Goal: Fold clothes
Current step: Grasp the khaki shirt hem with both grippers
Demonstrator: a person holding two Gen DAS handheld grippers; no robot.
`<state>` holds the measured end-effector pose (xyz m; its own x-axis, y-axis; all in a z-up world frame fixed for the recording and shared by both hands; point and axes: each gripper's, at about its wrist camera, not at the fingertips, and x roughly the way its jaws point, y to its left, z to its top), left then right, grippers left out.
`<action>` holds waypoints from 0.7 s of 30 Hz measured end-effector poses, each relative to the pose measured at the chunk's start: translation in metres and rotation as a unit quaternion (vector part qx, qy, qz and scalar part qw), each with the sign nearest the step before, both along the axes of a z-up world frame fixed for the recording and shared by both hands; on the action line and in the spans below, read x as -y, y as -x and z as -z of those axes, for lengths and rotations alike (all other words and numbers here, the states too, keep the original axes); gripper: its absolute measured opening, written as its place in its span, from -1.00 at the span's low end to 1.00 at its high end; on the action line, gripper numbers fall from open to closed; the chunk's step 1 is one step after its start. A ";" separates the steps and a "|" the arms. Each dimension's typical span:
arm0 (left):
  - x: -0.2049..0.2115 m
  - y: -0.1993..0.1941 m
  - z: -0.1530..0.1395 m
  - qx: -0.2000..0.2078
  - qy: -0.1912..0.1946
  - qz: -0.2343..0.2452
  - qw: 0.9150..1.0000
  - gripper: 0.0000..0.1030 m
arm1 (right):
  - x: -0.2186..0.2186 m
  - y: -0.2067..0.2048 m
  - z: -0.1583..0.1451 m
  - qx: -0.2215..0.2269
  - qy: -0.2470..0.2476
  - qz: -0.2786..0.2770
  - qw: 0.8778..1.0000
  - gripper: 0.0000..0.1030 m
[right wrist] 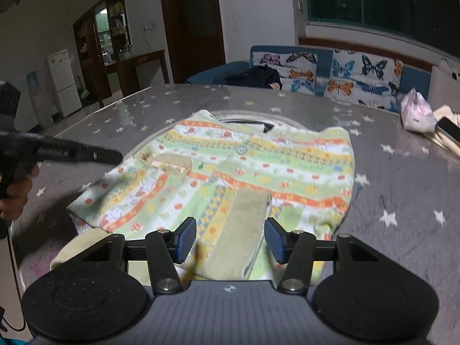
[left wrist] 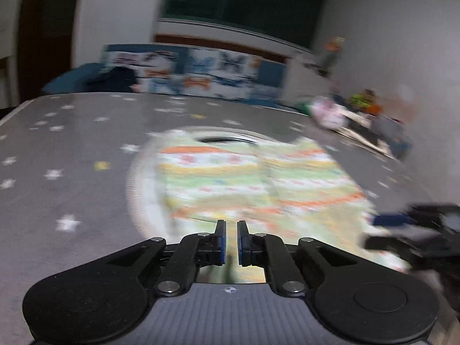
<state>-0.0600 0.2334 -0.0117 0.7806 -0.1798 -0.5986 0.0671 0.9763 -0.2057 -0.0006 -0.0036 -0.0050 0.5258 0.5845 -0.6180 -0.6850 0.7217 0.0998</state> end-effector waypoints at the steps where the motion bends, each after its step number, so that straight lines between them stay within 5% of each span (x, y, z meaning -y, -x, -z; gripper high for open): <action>1: 0.008 0.001 0.002 -0.002 -0.002 0.015 1.000 -0.83 | -0.003 0.000 0.000 -0.001 0.002 -0.005 1.000 -0.02; 8: 0.034 0.007 0.022 -0.021 -0.045 0.047 0.998 -0.64 | -0.015 0.016 0.015 0.015 0.048 -0.039 0.998 -0.01; 15: 0.042 0.022 0.011 -0.023 -0.046 0.047 0.998 -0.10 | -0.008 0.027 0.009 0.025 0.049 -0.043 0.998 0.00; 21: 0.054 0.046 0.002 -0.033 -0.043 0.051 0.997 0.04 | -0.004 0.037 0.011 0.038 0.060 -0.047 0.996 0.02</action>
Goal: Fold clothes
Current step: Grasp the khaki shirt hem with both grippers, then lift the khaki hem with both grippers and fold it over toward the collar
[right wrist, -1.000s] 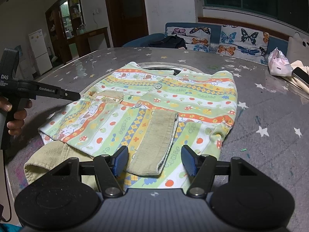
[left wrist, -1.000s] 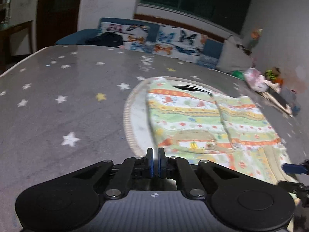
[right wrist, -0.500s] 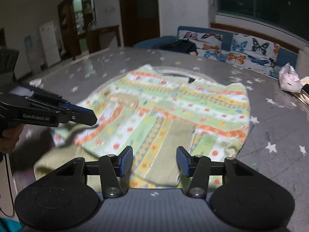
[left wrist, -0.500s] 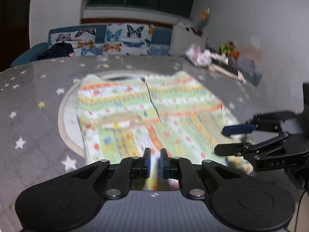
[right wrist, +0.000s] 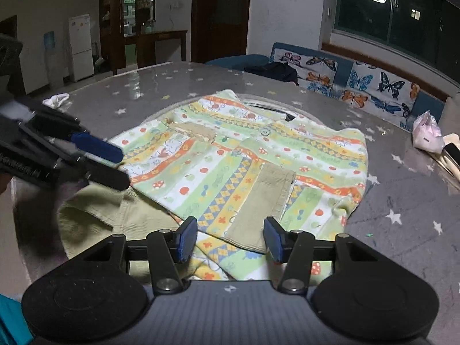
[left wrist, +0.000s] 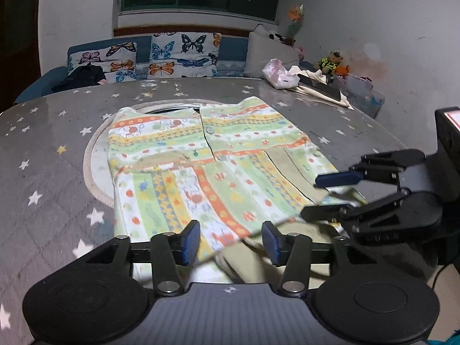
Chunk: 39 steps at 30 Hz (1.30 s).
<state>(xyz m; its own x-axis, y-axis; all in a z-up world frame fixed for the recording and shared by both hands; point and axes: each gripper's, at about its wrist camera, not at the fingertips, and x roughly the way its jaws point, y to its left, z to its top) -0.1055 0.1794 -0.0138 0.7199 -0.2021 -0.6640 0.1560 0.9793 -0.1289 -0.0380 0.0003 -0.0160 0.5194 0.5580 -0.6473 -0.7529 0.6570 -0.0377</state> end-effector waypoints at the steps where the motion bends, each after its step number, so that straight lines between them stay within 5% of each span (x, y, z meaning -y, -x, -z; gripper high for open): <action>1: 0.002 0.003 0.000 -0.004 -0.001 -0.002 1.000 0.08 | 0.002 0.002 -0.002 0.002 -0.001 0.000 1.000 0.02; 11: 0.019 0.026 0.007 -0.041 0.012 -0.003 0.999 0.06 | 0.026 0.031 -0.005 0.025 0.030 0.000 0.999 0.15; 16: 0.022 0.025 0.009 -0.046 0.021 0.007 0.999 -0.58 | 0.034 0.046 0.000 0.038 0.052 -0.011 0.998 0.20; 19: 0.018 0.022 0.000 -0.040 0.039 0.011 0.998 -0.74 | 0.035 0.055 0.004 0.049 0.060 -0.024 0.997 0.20; 27: 0.007 -0.007 -0.028 -0.009 0.075 0.017 0.997 -0.76 | 0.018 0.060 0.009 0.080 0.047 -0.069 0.993 0.26; 30: 0.007 -0.017 -0.031 -0.005 0.075 0.024 0.997 -0.76 | 0.007 0.055 0.006 0.082 0.027 -0.076 0.993 0.11; 33: 0.004 -0.017 -0.032 0.003 0.066 0.029 0.997 -0.69 | -0.001 0.043 0.000 0.050 -0.006 -0.078 0.996 -0.44; 34: 0.002 -0.014 -0.033 0.007 0.062 0.031 0.998 -0.56 | -0.002 0.039 -0.002 0.039 -0.014 -0.076 0.996 -0.62; 39: -0.009 0.011 -0.034 0.050 0.009 0.038 0.998 0.09 | 0.003 0.012 -0.013 -0.012 -0.057 -0.042 0.997 -0.70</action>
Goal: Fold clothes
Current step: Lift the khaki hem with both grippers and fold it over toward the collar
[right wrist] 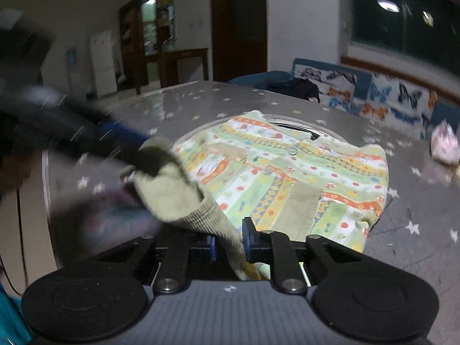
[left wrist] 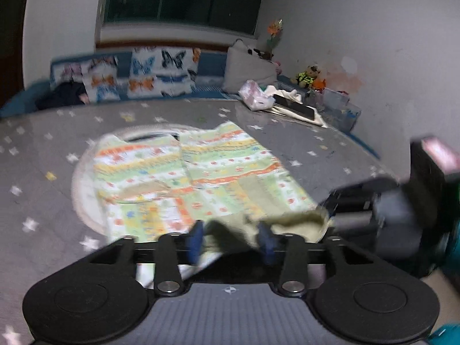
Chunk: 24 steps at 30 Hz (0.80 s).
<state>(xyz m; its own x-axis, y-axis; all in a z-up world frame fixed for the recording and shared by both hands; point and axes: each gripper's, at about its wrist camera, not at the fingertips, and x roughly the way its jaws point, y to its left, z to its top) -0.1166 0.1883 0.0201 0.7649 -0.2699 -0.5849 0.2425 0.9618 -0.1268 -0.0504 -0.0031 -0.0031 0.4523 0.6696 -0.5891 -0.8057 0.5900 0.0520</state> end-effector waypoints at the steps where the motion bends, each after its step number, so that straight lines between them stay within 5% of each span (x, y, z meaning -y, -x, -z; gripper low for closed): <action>1: -0.002 0.004 0.001 0.009 -0.011 0.000 1.000 0.15 | 0.002 -0.004 -0.002 -0.009 -0.008 0.004 1.000 -0.70; 4: -0.006 0.008 0.007 0.018 -0.044 0.002 0.999 0.38 | 0.006 -0.016 -0.009 -0.035 -0.030 0.016 0.999 -0.71; 14: 0.012 -0.008 0.038 0.048 -0.171 0.055 0.983 0.34 | 0.004 -0.030 -0.019 -0.054 -0.050 0.033 0.997 -0.72; 19: 0.004 -0.016 0.050 0.031 -0.180 0.069 0.981 -0.66 | 0.004 -0.028 -0.020 -0.046 -0.047 0.031 0.997 -0.84; 24: -0.003 -0.006 0.043 0.030 -0.146 0.066 0.987 -0.84 | 0.007 -0.014 -0.025 -0.034 -0.054 0.010 0.998 -0.93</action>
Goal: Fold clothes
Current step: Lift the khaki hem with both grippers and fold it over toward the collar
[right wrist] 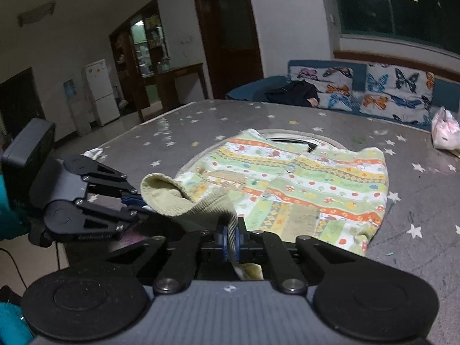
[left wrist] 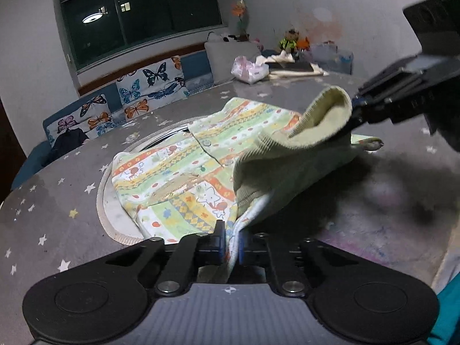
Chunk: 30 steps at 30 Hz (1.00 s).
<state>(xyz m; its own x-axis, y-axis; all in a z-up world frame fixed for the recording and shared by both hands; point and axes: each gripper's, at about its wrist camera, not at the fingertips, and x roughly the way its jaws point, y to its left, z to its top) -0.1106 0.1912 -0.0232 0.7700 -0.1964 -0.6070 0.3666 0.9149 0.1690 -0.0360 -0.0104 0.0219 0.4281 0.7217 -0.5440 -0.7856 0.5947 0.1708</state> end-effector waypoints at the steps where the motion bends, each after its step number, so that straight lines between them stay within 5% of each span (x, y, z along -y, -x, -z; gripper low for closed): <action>1: 0.000 0.004 -0.002 0.001 0.004 0.001 1.000 -0.85 | 0.001 0.004 -0.002 0.003 -0.001 -0.005 1.000 -0.93; 18: 0.016 0.103 -0.058 0.004 0.062 0.087 0.994 -0.87 | 0.048 0.093 -0.069 0.029 -0.005 -0.085 0.996 -0.93; 30: -0.004 0.034 -0.065 0.010 0.078 0.047 0.996 -0.87 | 0.019 0.025 -0.079 0.054 0.017 -0.065 0.996 -0.93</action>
<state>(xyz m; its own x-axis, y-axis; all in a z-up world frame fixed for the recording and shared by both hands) -0.1449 0.1949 0.0415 0.7553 -0.3585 -0.5487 0.4495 0.8926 0.0356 -0.0608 -0.0290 0.1005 0.3897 0.7561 -0.5257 -0.8686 0.4915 0.0630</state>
